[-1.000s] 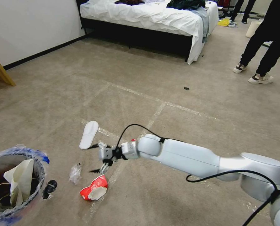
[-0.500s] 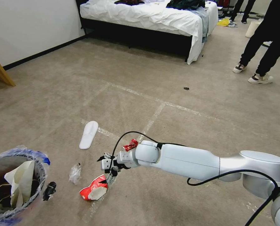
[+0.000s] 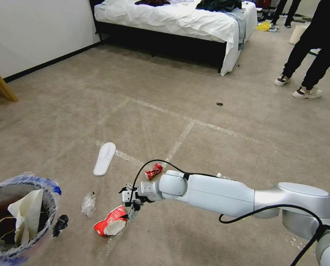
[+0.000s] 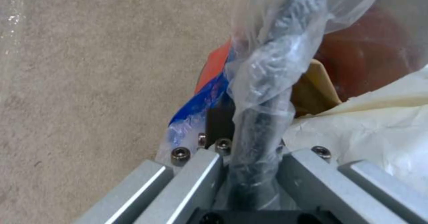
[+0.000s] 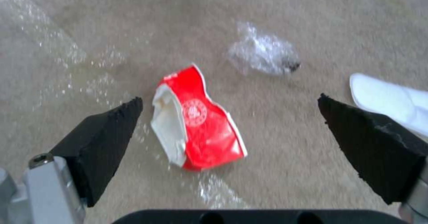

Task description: Pick up the trash bin and place the garbage on the floor into it.

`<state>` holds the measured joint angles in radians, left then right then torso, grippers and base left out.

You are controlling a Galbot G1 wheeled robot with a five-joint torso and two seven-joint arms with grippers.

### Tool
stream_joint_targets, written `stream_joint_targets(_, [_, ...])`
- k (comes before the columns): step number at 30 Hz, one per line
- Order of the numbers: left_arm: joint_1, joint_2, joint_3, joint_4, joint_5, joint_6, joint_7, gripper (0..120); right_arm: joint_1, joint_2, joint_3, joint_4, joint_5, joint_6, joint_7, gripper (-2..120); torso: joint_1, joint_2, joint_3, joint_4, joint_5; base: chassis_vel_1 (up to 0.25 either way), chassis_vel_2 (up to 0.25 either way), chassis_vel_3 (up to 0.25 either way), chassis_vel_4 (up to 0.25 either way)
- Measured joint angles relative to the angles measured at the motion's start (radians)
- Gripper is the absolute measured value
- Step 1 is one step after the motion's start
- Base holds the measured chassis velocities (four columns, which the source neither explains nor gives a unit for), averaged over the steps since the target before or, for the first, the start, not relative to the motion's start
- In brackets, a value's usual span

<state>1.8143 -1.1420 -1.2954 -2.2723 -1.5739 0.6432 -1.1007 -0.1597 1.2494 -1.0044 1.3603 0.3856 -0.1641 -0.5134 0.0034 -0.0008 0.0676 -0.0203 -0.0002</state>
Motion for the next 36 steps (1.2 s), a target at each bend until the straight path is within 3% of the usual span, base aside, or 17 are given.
stream_joint_targets(28, [-0.010,-0.001,0.024,0.009,0.020,-0.005,-0.002,0,-0.094,0.114,0.050,-0.272,-0.069,0.140,-0.109,100,0.000,0.000,0.000,-0.0001,-0.0001,0.000,0.000,0.000,0.000])
stream_joint_targets(36, [-0.011,-0.004,0.028,0.007,0.022,-0.006,-0.002,0,-0.094,0.160,0.051,-0.371,-0.083,0.216,-0.150,100,0.000,0.000,0.000,-0.0001,-0.0001,0.000,0.000,0.000,0.000])
